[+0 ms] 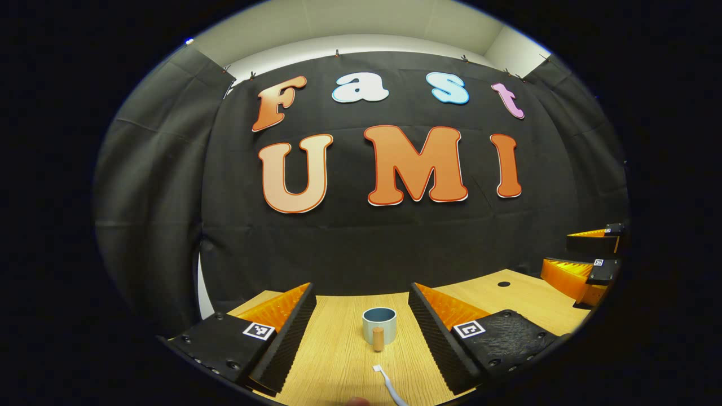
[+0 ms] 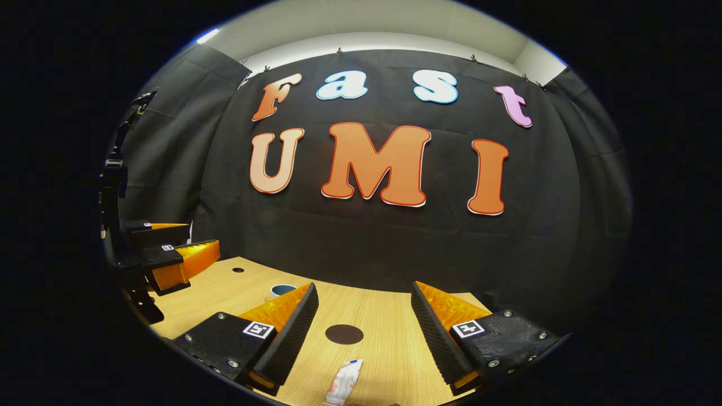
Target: Put the toothbrush and toothpaste on the desktop into the cup, then pick up the cup and place it on the coaster on the desktop.
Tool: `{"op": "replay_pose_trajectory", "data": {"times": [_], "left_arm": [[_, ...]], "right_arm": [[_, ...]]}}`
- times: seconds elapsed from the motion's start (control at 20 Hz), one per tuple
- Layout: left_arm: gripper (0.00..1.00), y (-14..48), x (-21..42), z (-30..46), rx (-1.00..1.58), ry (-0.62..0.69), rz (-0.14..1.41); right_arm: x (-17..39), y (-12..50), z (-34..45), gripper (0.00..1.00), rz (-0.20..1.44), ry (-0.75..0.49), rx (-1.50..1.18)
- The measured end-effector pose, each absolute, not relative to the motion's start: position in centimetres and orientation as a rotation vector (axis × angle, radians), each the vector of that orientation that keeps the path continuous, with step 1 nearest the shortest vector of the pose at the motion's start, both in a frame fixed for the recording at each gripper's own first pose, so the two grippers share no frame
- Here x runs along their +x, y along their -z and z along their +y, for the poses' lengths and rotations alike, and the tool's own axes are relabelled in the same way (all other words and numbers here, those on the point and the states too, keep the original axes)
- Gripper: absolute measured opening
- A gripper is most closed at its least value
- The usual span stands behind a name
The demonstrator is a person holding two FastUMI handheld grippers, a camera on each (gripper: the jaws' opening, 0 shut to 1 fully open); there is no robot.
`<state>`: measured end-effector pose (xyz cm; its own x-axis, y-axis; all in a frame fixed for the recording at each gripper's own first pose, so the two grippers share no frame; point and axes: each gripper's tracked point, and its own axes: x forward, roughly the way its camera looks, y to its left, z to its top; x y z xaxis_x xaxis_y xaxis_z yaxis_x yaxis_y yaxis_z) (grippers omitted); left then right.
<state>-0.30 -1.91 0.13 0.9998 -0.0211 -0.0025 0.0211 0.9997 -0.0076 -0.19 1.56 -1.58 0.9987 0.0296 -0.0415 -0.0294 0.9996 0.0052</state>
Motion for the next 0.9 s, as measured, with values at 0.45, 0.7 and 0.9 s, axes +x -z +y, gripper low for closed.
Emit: {"op": "replay_pose_trajectory", "data": {"times": [0.45,0.7,0.9], "left_arm": [[0.99,2.3,0.0,-2.5,-0.035,0.002,0.093],[0.99,6.3,0.4,-2.6,-0.013,0.000,0.262],[0.99,10.9,0.1,-3.0,-0.028,0.012,0.443]], "right_arm": [[-0.3,4.4,1.7,0.99,0.135,-0.042,0.003],[-0.4,7.6,2.2,0.98,0.256,-0.070,0.010],[-1.0,11.3,3.1,0.98,0.395,-0.100,0.056]]}}
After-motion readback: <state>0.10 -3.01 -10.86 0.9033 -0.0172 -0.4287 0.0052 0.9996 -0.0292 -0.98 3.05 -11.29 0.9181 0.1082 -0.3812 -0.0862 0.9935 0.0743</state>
